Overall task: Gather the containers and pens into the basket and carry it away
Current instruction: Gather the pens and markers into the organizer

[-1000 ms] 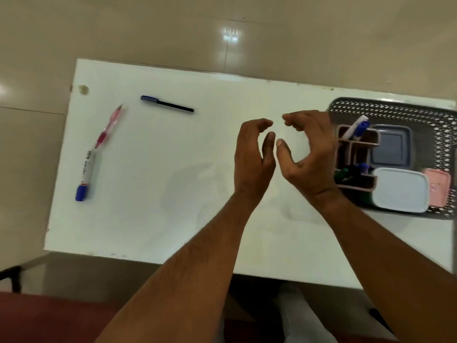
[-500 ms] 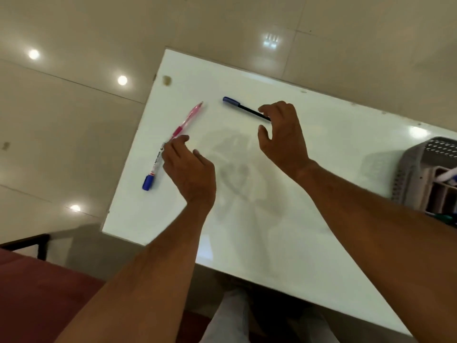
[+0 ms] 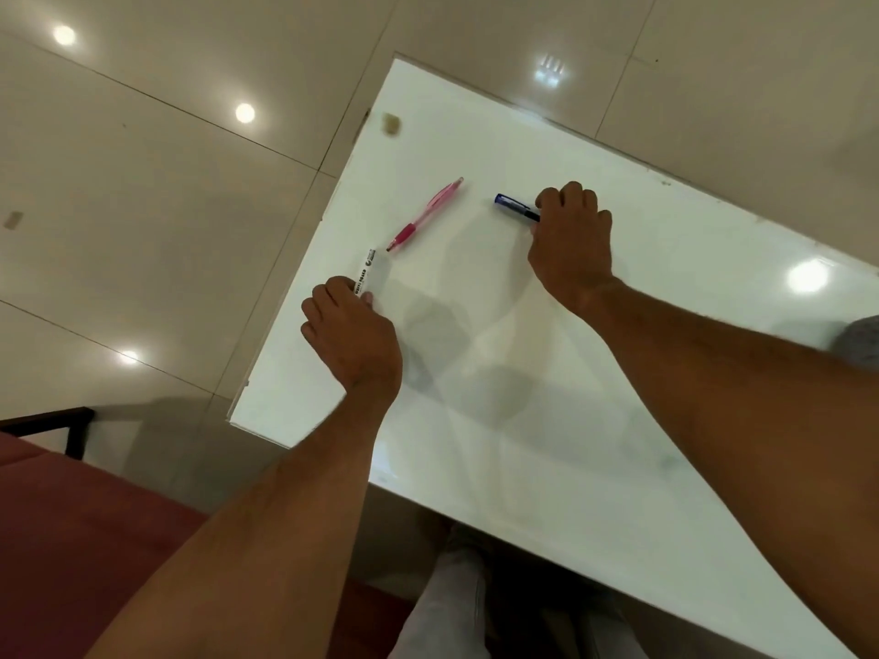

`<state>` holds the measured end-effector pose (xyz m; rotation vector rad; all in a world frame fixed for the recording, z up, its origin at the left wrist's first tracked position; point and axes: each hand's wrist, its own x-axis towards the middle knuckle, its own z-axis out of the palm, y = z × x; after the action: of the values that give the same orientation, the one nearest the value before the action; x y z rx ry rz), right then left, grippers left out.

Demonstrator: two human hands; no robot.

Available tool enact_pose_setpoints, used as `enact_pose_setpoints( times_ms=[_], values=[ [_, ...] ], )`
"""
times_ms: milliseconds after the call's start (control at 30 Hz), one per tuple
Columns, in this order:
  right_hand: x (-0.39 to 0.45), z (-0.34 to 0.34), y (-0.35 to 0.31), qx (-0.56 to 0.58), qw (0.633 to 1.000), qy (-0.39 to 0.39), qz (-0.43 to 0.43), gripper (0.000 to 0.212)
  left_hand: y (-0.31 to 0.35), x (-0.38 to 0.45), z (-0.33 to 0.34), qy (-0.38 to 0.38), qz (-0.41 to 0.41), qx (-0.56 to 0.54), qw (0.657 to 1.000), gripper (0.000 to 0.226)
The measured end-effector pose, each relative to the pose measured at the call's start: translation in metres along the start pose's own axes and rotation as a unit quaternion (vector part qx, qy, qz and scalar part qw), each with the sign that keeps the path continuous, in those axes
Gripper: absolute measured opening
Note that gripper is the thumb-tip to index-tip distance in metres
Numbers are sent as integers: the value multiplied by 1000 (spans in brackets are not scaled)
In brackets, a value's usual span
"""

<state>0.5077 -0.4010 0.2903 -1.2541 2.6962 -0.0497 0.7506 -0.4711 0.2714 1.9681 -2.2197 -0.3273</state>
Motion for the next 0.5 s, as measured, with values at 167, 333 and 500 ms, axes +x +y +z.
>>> enact_pose_setpoints(
  times_ms=[167,333,500],
  values=[
    [-7,0,-1,27,999,-14,13,23,16,11,-4,65,1,-150,987,17],
    [-20,-1,4,85,996,14,32,18,51,32,-6,-4,79,-165,983,25],
    [-39,0,13,137,988,37,65,25,80,46,2,-44,191,-47,980,37]
  ],
)
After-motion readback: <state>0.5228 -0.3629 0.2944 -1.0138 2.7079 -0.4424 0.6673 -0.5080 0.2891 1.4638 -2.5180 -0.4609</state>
